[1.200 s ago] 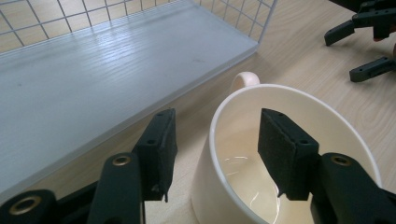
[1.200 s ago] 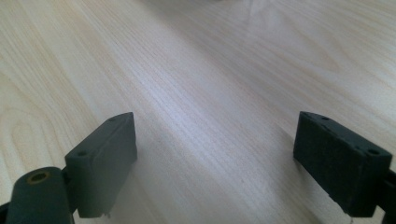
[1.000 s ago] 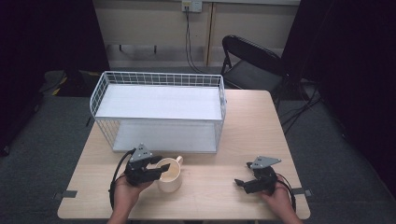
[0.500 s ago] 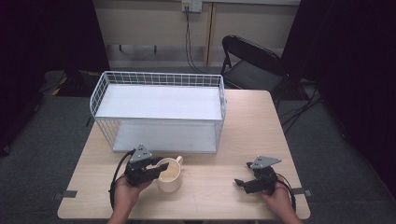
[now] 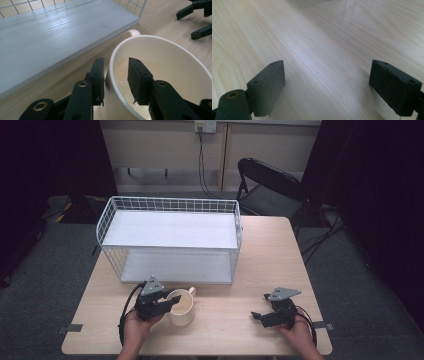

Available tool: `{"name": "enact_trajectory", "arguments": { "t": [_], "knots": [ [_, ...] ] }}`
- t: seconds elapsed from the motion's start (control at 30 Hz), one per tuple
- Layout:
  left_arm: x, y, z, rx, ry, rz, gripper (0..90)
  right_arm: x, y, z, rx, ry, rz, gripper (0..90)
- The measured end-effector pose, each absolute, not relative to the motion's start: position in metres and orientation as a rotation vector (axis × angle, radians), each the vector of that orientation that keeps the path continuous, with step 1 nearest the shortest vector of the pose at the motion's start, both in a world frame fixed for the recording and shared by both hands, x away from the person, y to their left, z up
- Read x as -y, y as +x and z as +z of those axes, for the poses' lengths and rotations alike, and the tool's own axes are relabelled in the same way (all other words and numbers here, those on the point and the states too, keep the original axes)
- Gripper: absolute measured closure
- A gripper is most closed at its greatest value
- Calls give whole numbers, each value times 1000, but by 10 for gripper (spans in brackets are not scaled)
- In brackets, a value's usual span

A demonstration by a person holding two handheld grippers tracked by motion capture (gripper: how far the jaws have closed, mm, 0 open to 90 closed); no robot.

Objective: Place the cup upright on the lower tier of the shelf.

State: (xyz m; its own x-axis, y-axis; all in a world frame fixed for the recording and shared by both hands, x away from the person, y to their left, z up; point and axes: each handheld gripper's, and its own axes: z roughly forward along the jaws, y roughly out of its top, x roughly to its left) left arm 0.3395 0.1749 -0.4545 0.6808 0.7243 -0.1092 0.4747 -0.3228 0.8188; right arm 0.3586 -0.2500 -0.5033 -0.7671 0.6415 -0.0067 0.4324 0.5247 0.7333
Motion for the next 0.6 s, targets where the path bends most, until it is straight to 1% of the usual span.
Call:
{"name": "enact_trajectory", "arguments": {
  "t": [0.33, 0.47, 0.6],
  "knots": [
    [-174, 339, -455, -924, 1976, 371, 715, 250, 359, -503, -2491, 901, 1084, 127],
    [-174, 339, -456, -922, 1968, 374, 749, 250, 359, -503, -2491, 900, 1084, 127],
    [-174, 338, -456, -914, 1972, 384, 751, 250, 359, -503, -2491, 900, 1084, 127]
  ]
}}
